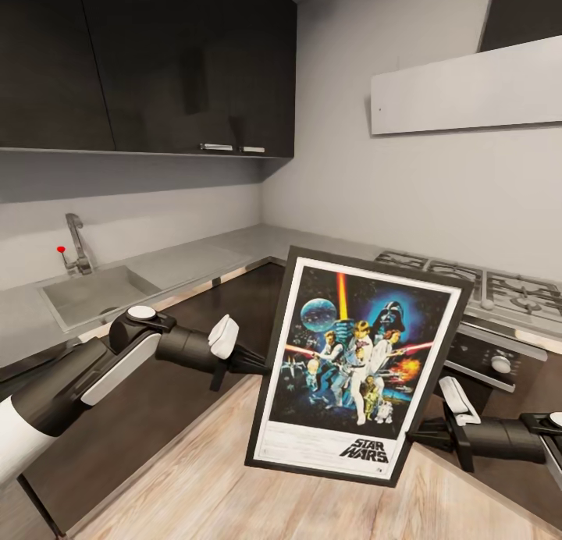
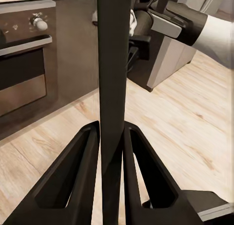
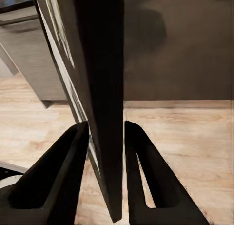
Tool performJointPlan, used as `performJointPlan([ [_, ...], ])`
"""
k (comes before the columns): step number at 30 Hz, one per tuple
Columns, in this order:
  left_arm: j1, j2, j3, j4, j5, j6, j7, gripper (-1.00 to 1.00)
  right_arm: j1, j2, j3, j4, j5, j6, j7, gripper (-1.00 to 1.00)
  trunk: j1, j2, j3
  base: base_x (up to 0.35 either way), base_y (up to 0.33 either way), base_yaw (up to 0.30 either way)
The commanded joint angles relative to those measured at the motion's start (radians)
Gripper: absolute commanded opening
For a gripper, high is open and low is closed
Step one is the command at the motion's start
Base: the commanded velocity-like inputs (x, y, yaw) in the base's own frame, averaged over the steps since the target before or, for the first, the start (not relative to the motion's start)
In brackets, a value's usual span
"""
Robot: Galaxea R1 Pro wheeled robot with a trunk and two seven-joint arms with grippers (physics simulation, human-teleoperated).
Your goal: Pick up the poster from the kitchen countertop and hang it on one of the wall nails in the kitchen.
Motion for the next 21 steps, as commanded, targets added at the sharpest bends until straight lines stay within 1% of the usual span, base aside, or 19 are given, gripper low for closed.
performJointPlan([
  [1,-0.001,0.000,-0.001,0.002,-0.006,-0.013,0.021,-1.00,-0.001,0.001,0.004,-0.002,-0.010,0.015,0.010,-1.00,0.000,-0.001,-0.001,0.000,0.000,0.000],
  [3,-0.001,0.000,-0.001,0.002,-0.006,-0.013,0.021,-1.00,-0.001,0.001,0.004,-0.002,-0.010,0.015,0.010,-1.00,0.000,-0.001,-0.001,0.000,0.000,0.000],
  [4,-0.001,0.000,-0.001,0.002,-0.006,-0.013,0.021,1.00,-0.001,0.001,0.004,-0.002,-0.010,0.015,0.010,-1.00,0.000,-0.001,-0.001,0.000,0.000,0.000],
  [12,-0.001,0.002,0.006,0.009,-0.011,-0.010,0.025,1.00,-0.001,0.001,0.003,-0.002,-0.010,0.015,0.010,-1.00,0.000,-0.001,-0.001,0.000,0.000,0.000],
  [15,0.000,0.008,0.009,0.011,-0.012,-0.009,0.028,1.00,-0.001,0.001,0.003,-0.002,-0.010,0.016,0.010,-1.00,0.000,-0.001,-0.001,0.000,0.000,0.000],
  [17,-0.001,0.018,0.010,0.012,-0.012,-0.008,0.032,1.00,-0.001,0.001,0.003,-0.001,-0.010,0.016,0.010,-1.00,0.000,-0.001,-0.001,0.000,0.000,0.000],
  [18,-0.001,0.032,0.011,0.012,-0.012,-0.009,0.034,1.00,-0.001,0.001,0.003,-0.002,-0.010,0.017,0.010,-1.00,0.000,-0.001,-0.001,0.000,0.000,0.000],
  [19,-0.001,0.037,0.011,0.012,-0.012,-0.009,0.035,1.00,-0.001,0.001,0.003,-0.002,-0.010,0.018,0.010,-1.00,0.000,-0.001,-0.001,0.000,0.000,0.000],
  [20,-0.001,0.053,0.012,0.012,-0.012,-0.009,0.036,1.00,-0.001,0.001,0.003,-0.002,-0.010,0.019,0.010,-1.00,0.000,-0.001,-0.001,0.000,0.000,0.000],
  [21,-0.001,0.058,0.012,0.013,-0.012,-0.009,0.036,1.00,-0.001,0.001,0.002,-0.001,-0.010,0.020,0.010,-1.00,0.000,-0.001,-0.001,0.000,0.000,0.000],
])
